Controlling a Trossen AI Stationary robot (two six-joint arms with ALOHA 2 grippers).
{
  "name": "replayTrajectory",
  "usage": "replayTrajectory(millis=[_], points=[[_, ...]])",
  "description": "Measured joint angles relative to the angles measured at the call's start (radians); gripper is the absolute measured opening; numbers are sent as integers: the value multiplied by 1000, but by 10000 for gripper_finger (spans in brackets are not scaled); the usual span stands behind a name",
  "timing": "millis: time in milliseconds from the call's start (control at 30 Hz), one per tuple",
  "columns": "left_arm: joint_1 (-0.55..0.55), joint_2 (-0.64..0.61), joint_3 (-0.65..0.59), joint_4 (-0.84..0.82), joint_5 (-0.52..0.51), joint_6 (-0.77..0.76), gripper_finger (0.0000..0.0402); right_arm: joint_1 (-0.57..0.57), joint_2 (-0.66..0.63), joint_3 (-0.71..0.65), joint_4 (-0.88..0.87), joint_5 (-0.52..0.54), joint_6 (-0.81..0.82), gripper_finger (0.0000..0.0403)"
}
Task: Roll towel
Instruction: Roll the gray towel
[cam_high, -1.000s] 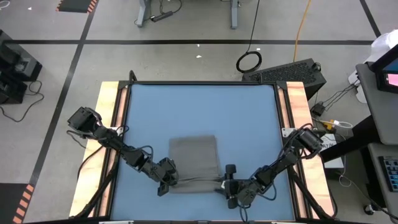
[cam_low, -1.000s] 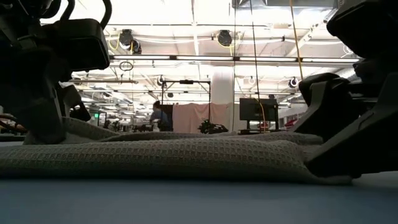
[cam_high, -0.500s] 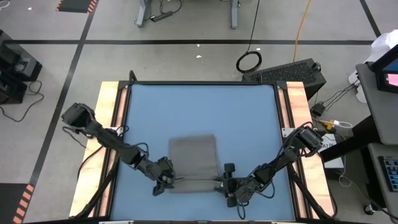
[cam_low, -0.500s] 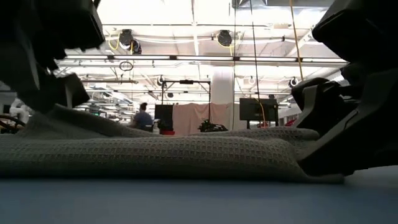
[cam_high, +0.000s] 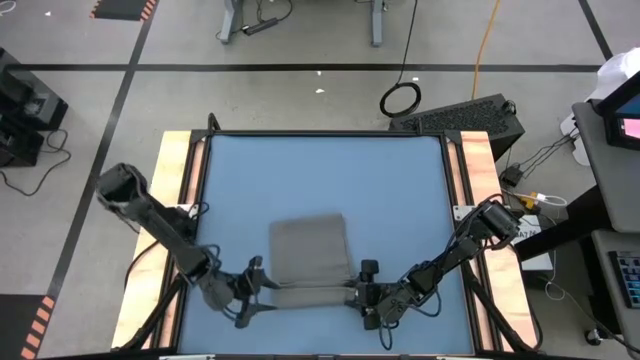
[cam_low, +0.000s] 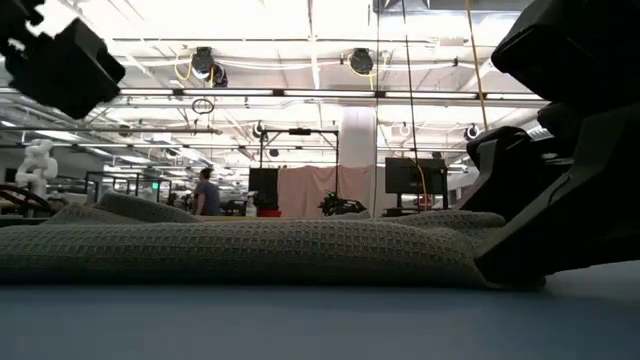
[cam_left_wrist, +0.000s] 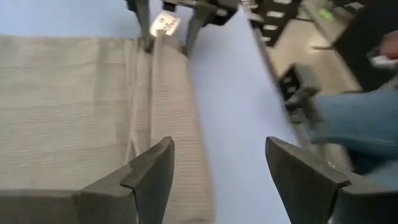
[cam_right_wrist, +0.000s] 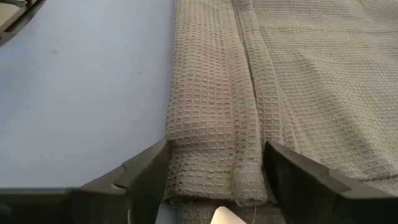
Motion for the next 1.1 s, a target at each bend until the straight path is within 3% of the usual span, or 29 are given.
replayTrajectory(millis=[167, 433, 667, 833, 967, 1100], points=[[-50, 146, 0, 143, -147, 12, 256, -1, -1, 0, -2, 2, 8, 256], [-58, 322, 2, 238, -182, -16, 256, -1, -2, 0, -6, 4, 39, 256], [-58, 372, 5, 217, -220, -59, 256, -1, -2, 0, -9, 4, 43, 256], [-56, 404, 8, 208, -172, -117, 256, 4, -8, 1, -28, 24, 11, 256], [-56, 414, 9, 211, -175, -166, 250, 25, -44, 23, -141, 50, -9, 256], [-56, 415, 8, 202, -174, -166, 217, 61, -93, 83, -314, 118, -13, 256]])
